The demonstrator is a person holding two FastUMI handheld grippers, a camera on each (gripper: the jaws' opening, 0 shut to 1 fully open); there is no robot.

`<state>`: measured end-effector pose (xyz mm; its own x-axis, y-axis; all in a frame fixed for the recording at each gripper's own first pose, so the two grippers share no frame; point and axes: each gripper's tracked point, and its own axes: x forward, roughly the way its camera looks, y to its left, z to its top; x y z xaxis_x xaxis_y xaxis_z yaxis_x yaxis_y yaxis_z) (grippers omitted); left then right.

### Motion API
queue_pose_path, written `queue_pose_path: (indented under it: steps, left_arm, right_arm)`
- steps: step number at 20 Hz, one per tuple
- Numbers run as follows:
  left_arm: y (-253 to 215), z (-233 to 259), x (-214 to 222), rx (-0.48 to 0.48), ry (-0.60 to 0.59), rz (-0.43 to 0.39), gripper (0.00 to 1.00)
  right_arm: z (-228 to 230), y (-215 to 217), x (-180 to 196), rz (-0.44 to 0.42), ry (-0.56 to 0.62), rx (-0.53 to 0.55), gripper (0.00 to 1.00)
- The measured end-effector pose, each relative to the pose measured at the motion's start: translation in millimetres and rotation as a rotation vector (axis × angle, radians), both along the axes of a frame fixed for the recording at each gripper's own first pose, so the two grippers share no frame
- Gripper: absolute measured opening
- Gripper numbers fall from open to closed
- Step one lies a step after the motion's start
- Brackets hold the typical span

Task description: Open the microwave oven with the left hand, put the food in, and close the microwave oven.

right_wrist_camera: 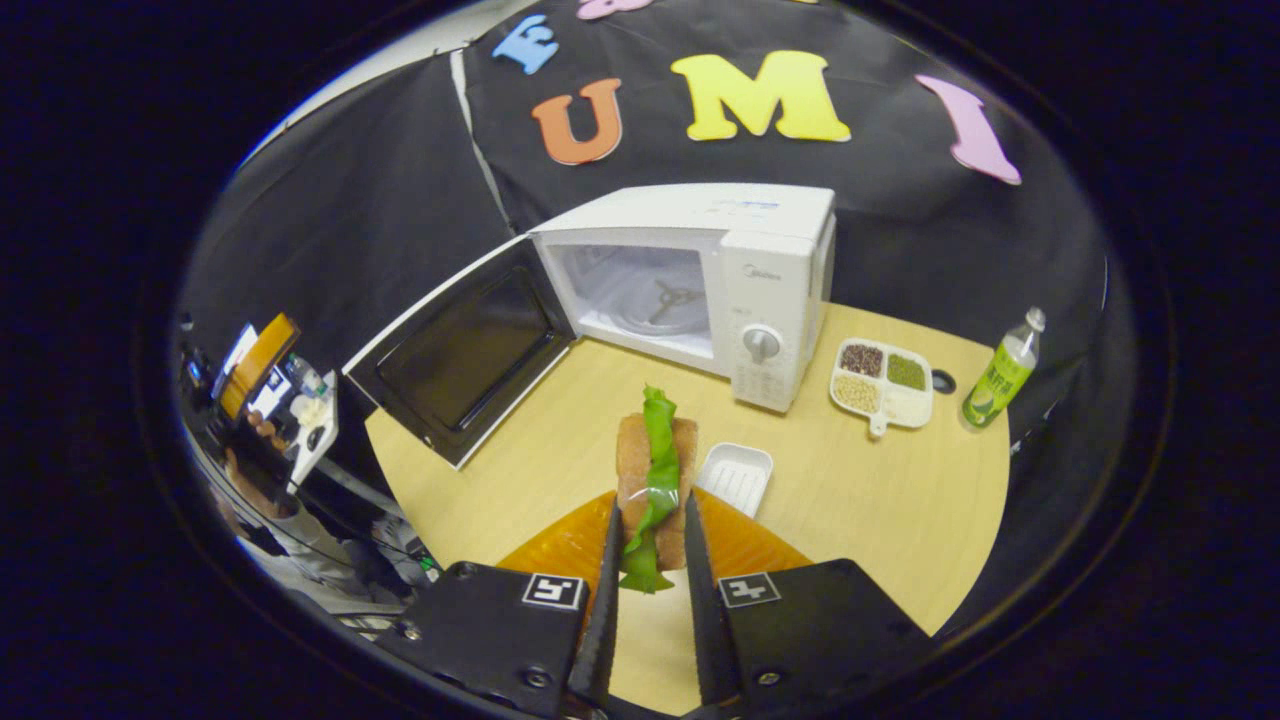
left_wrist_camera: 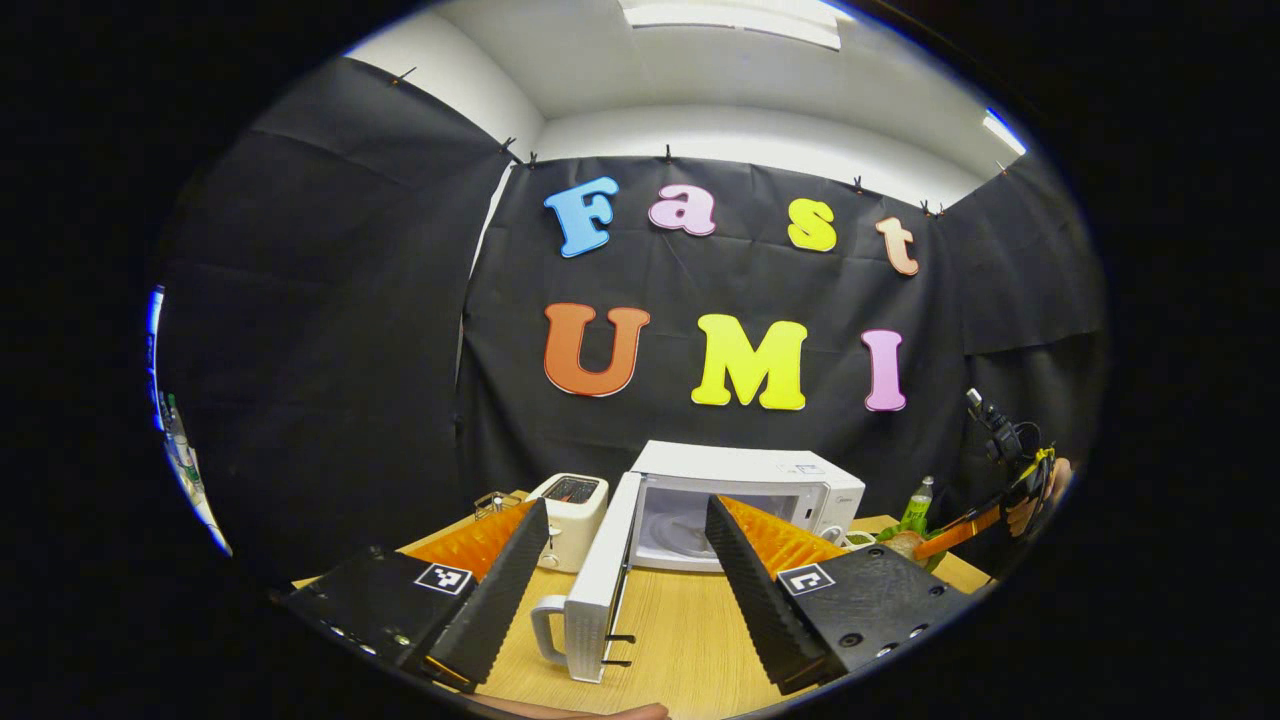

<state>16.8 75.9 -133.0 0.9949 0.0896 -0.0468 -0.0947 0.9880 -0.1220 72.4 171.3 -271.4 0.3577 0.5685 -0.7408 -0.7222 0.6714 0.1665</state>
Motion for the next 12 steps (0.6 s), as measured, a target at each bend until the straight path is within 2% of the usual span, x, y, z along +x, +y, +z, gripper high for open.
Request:
queue_pose_path:
  steps: [3, 4, 5, 6, 7, 8, 10, 11, 12]
  left_arm:
    - [31, 2, -1, 0.075, -0.032, 0.066, 0.94]
    - [35, 0, -2, 0.085, -0.032, 0.074, 0.94]
    - [34, -3, -6, 0.090, -0.028, 0.064, 0.94]
    - [33, -5, -7, 0.092, -0.024, 0.050, 0.94]
    - [34, -5, -6, 0.089, -0.024, 0.036, 0.94]
    - [34, -5, -6, 0.085, -0.022, 0.028, 0.94]
    - [37, -6, -9, 0.072, -0.023, 0.016, 0.94]
    - [38, -6, -9, 0.066, -0.025, 0.013, 0.94]
    - [40, -6, -10, 0.060, -0.025, 0.011, 0.94]
  right_arm:
    - [-1, 35, -11, 0.029, -0.108, -0.066, 0.36]
    - [-3, 46, -11, 0.033, -0.152, -0.080, 0.29]
    - [-2, 58, -8, 0.030, -0.198, -0.092, 0.34]
    - [0, 69, -9, 0.026, -0.238, -0.093, 0.25]
    - [1, 81, -9, 0.021, -0.263, -0.087, 0.25]
    - [3, 94, -10, 0.008, -0.277, -0.068, 0.32]
    - [4, 120, -8, -0.015, -0.302, -0.022, 0.32]
    - [8, 132, -2, -0.036, -0.331, 0.006, 0.24]
    - [12, 142, 7, -0.056, -0.375, 0.024, 0.24]
